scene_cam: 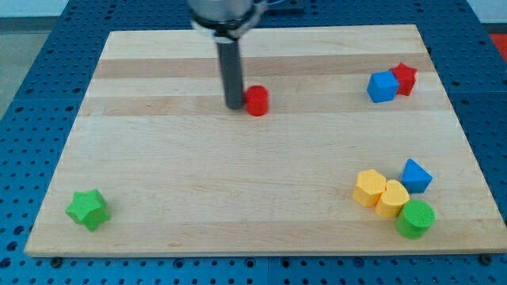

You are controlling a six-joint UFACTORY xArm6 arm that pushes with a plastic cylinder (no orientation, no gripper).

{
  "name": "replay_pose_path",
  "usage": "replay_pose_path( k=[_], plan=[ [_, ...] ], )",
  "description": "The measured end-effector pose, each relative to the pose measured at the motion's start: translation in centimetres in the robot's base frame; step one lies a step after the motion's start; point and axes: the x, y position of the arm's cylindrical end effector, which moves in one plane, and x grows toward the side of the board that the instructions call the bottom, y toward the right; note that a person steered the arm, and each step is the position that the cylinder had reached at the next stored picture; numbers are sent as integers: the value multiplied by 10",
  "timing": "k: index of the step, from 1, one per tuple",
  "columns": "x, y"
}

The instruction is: Push the green star slightly up and right

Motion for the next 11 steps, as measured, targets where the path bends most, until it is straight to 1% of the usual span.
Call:
replay_pose_path(
  k=[2, 3, 4, 6, 7, 9, 10, 11],
  plan=[
    [0, 117],
    [-3, 142],
    [-3, 142],
    [-3, 93],
    [-2, 47],
    [10, -110],
    [35, -187],
    [82, -260]
  ],
)
